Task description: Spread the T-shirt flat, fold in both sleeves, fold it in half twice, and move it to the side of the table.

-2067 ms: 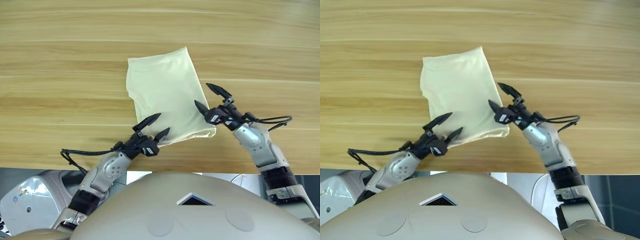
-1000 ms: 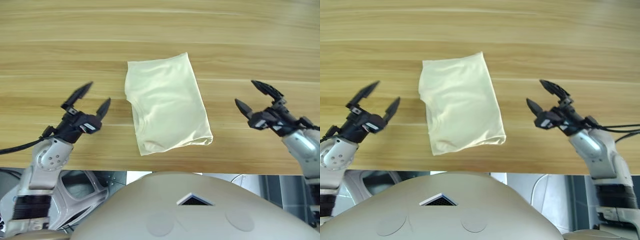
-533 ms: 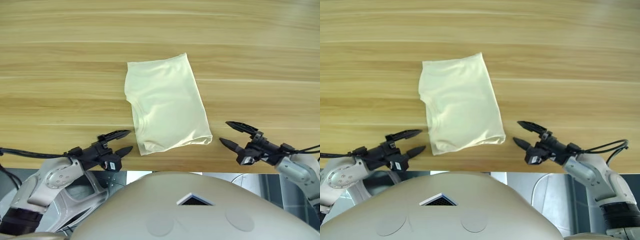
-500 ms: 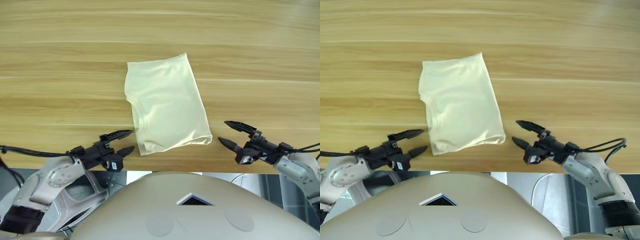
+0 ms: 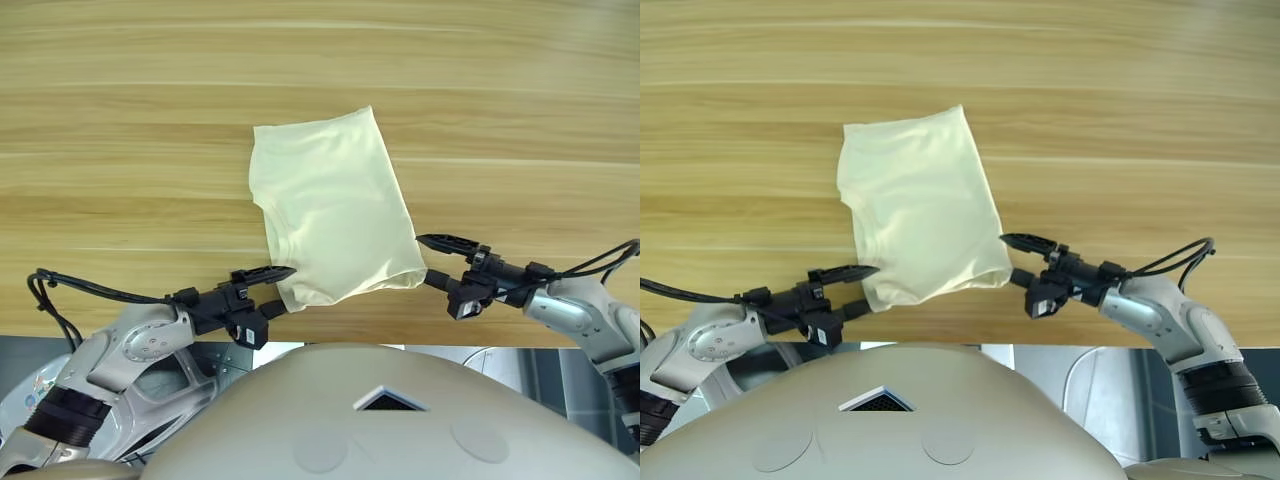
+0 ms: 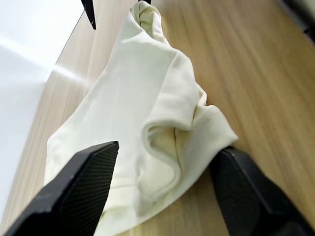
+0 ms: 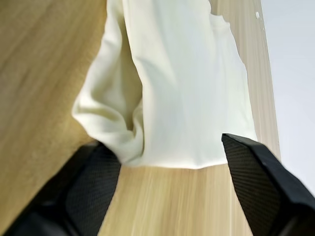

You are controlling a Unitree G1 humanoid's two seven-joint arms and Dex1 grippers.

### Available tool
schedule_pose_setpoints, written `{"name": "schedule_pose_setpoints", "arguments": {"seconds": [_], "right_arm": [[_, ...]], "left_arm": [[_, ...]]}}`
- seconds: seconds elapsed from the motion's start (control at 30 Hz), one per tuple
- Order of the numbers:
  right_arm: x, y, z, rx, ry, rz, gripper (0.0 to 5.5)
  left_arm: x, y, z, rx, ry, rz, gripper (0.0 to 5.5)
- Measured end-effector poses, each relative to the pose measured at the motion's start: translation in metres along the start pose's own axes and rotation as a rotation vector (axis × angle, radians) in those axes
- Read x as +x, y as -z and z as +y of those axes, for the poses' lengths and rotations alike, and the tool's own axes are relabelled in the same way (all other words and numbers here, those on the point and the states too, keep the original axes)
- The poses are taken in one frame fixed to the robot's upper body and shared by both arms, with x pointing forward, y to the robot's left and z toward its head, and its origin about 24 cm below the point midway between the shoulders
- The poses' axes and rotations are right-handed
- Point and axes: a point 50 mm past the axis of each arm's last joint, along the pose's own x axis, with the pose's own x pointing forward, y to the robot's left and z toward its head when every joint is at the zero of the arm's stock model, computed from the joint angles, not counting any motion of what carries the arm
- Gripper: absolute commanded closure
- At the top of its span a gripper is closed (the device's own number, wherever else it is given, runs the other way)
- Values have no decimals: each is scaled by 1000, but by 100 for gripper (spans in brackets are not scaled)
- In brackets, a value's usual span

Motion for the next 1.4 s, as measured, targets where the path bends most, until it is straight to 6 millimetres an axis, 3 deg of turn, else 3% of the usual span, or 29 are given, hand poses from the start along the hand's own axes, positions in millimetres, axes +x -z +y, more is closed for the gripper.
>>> {"name": "schedule_pose_setpoints", "arguments": {"seconds": [0.17, 0.27, 0.6, 0.87, 1.23, 1.4], "right_arm": [[2, -4, 0, -8, -32, -28, 194], [0, -8, 0, 2, -54, -46, 194], [0, -1, 2, 14, -86, -28, 401], [-5, 11, 4, 38, -89, 29, 545], [3, -17, 9, 87, -64, -75, 547], [-10, -44, 26, 180, -99, -111, 547]], "left_arm": [[3, 1, 2, 11, 4, -14, 221], [5, 2, 2, 14, 13, -25, 269], [10, 4, -5, -3, 52, -44, 463], [10, 4, 1, 31, 55, -65, 545], [19, 7, 8, -10, -66, -79, 550], [5, -14, -25, -194, 9, -120, 550]]}}
